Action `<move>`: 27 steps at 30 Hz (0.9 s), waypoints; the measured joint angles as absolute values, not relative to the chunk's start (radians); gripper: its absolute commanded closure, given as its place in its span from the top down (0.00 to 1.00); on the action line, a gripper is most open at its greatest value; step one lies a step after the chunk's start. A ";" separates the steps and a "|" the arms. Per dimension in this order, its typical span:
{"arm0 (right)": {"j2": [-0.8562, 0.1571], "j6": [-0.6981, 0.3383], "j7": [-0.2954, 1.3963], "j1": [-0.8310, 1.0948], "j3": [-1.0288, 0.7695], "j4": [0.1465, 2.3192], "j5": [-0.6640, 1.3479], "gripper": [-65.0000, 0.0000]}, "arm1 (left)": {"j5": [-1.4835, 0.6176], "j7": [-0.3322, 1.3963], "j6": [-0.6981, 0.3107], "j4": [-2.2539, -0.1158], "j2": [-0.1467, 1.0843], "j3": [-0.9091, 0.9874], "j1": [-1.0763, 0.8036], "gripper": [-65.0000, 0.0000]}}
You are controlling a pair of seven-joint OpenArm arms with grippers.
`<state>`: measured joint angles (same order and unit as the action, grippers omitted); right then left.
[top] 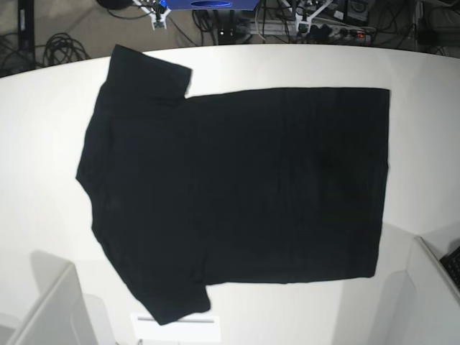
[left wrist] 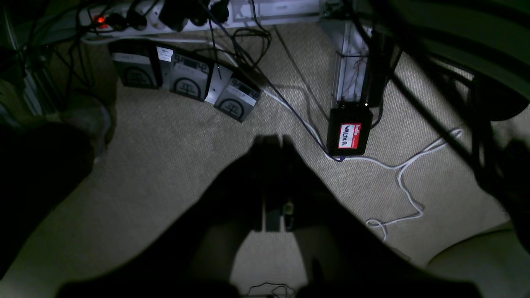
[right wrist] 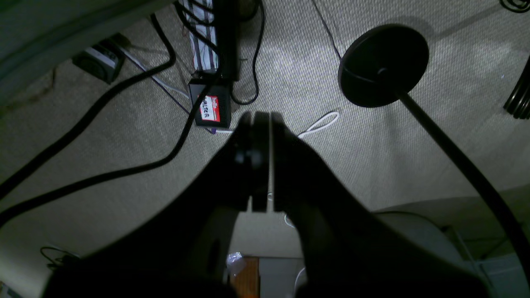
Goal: Fold the T-shirt properly
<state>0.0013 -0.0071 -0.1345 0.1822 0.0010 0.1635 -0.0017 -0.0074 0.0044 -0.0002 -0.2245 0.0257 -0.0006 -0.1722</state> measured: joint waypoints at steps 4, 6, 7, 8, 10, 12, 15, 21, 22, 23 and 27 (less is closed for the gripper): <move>-0.015 -0.007 -0.125 0.187 0.003 0.199 -0.002 0.00 | -0.008 0.000 0.000 -0.231 0.026 -0.001 -0.181 0.00; -0.032 -0.007 -0.131 0.184 0.003 0.224 -0.004 0.00 | -0.007 0.000 0.000 -0.231 0.026 -0.008 -0.185 0.00; -0.040 -0.007 -0.131 0.180 0.003 0.231 -0.004 0.00 | 0.001 -0.006 0.000 -0.231 0.026 -0.010 -0.187 0.00; -0.048 -0.007 -0.135 0.178 0.003 0.235 -0.004 0.00 | 0.003 -0.028 0.000 -0.231 0.026 -0.010 -0.189 0.00; -0.058 -0.004 -0.140 0.182 0.003 0.237 -0.002 0.00 | 0.004 -0.112 0.000 -0.234 0.027 -0.010 -0.205 0.00; -0.057 0.001 -0.136 0.207 0.003 0.255 -0.002 0.00 | 0.004 -0.166 -0.009 -0.237 0.035 -0.012 -0.223 0.00; -0.048 0.000 -0.121 0.275 0.003 0.331 -0.004 0.00 | 0.003 -0.170 -0.001 -0.235 0.054 -0.014 -0.253 0.00; -0.051 0.000 -0.129 0.383 0.003 0.505 -0.004 0.00 | 0.003 -0.168 -0.001 -0.322 0.070 -0.013 -0.332 0.00; -0.051 0.001 -0.131 0.403 0.003 0.529 -0.004 0.00 | 0.004 -0.172 -0.001 -0.364 0.070 -0.013 -0.357 0.00; -0.051 0.000 -0.131 0.421 0.003 0.551 -0.004 0.00 | 0.004 -0.173 -0.001 -0.407 0.071 -0.013 -0.381 0.00; -0.049 0.000 -0.124 0.508 0.001 0.639 -0.004 0.00 | 0.003 -0.170 -0.003 -0.558 0.081 -0.013 -0.488 0.00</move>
<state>-0.0490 0.0002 -0.1238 0.5079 0.0013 0.6388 -0.0040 0.0032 -0.1699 -0.0029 -0.5583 0.0814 -0.0128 -0.4885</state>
